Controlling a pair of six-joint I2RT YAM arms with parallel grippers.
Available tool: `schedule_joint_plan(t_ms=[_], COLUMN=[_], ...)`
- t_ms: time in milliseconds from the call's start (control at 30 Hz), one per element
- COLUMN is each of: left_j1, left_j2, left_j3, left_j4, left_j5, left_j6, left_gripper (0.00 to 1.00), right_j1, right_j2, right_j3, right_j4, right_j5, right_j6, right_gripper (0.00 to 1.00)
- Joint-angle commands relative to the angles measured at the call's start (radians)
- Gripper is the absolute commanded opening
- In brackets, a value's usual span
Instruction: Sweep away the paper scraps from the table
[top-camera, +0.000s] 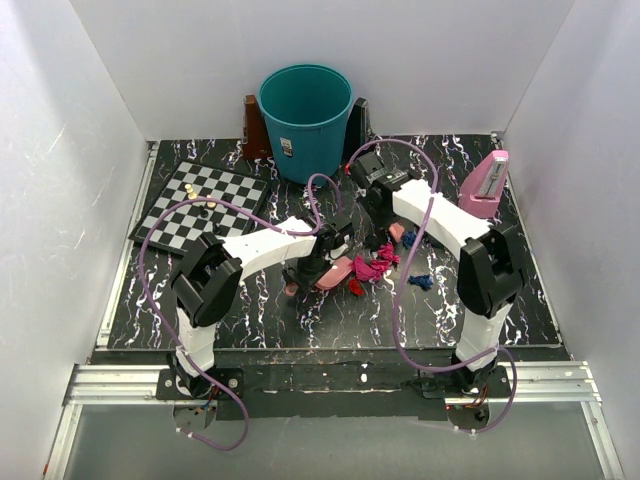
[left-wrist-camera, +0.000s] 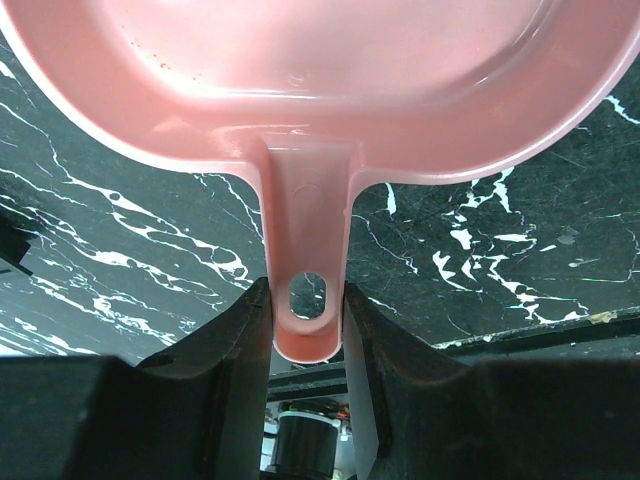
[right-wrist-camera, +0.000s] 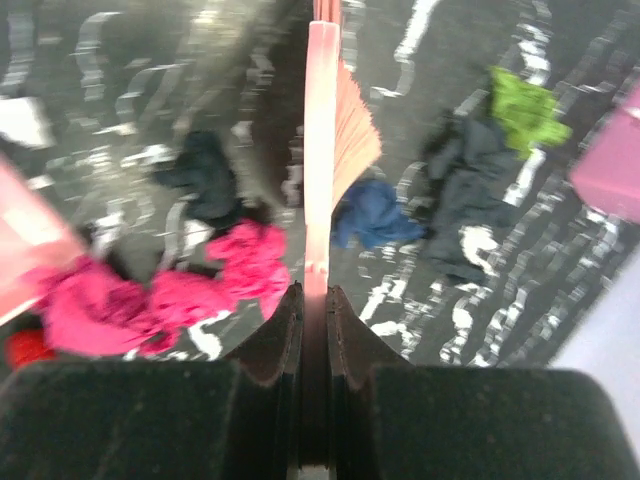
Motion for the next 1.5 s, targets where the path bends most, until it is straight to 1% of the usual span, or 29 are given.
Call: schedule_joint_plan(t_ms=[0,33,100,167,200,300,400,533,600,633,700,833,933,1000,1067,1167,1200,1300,1367,1400,1467], left_j1=[-0.004,-0.004,-0.004,-0.003,-0.004,-0.004,-0.004,-0.004,-0.004,-0.004,-0.004,-0.004,-0.004,-0.004,-0.004,-0.004,-0.004,-0.004,-0.004,-0.004,-0.004], left_j2=[-0.065,-0.066,-0.069,-0.074,-0.076,-0.080,-0.086,-0.086,-0.082,-0.080,-0.074,-0.074,-0.076,-0.074,-0.071,-0.076,-0.077,-0.080,-0.079,-0.077,-0.079], left_j3=[-0.019,-0.019,-0.026,-0.027,-0.029,-0.030,-0.033,-0.033,-0.033,-0.033,-0.030,-0.033,-0.036,-0.033,-0.033,-0.038,-0.041,-0.045,-0.042,-0.042,-0.041], left_j4=[0.025,0.028,0.029,0.031,0.032,0.032,0.037,0.035,0.032,0.032,0.032,0.040,0.042,0.042,0.040,0.043,0.045,0.048,0.045,0.045,0.043], left_j5=[0.011,0.011,0.011,0.014,0.014,0.012,0.011,0.018,0.028,0.031,0.032,0.044,0.046,0.046,0.044,0.040,0.040,0.041,0.041,0.041,0.040], left_j6=[0.005,0.005,0.007,0.007,0.007,0.007,0.000,-0.007,-0.009,-0.010,-0.010,-0.009,-0.007,-0.007,-0.007,-0.007,-0.007,-0.007,-0.006,-0.006,-0.004], left_gripper=[0.15,0.15,0.15,0.15,0.15,0.15,0.15,0.15,0.15,0.15,0.15,0.15,0.15,0.15,0.15,0.15,0.15,0.15,0.15,0.15,0.15], right_j1=[0.019,0.010,-0.022,-0.048,-0.051,-0.059,-0.062,-0.061,-0.061,-0.059,-0.053,-0.015,0.034,0.063,0.074,0.076,0.074,0.051,0.019,0.002,-0.030], right_j2=[-0.134,-0.195,-0.258,-0.281,-0.285,-0.297,-0.321,-0.315,-0.291,-0.268,-0.231,-0.160,-0.110,-0.093,-0.100,-0.159,-0.180,-0.226,-0.245,-0.257,-0.283], right_j3=[-0.048,-0.088,-0.140,-0.127,-0.105,-0.051,-0.025,-0.040,-0.057,-0.060,-0.070,-0.077,-0.074,-0.077,-0.097,-0.184,-0.209,-0.206,-0.176,-0.157,-0.133], right_j4=[0.101,0.147,0.235,0.238,0.217,0.149,0.135,0.187,0.235,0.250,0.288,0.344,0.350,0.332,0.336,0.388,0.390,0.338,0.283,0.261,0.243], right_j5=[-0.426,-0.540,-0.750,-0.855,-0.866,-0.817,-0.701,-0.540,-0.485,-0.404,-0.298,-0.189,-0.161,-0.212,-0.330,-0.536,-0.582,-0.726,-0.791,-0.799,-0.758], right_j6=[0.022,0.046,0.077,0.099,0.099,0.094,0.088,0.073,0.059,0.053,0.039,-0.042,-0.098,-0.110,-0.110,-0.115,-0.112,-0.090,-0.061,-0.047,-0.012], right_gripper=[0.01,0.01,0.01,0.01,0.01,0.01,0.01,0.01,0.01,0.01,0.01,0.01,0.01,0.01,0.01,0.01,0.01,0.01,0.01,0.01,0.01])
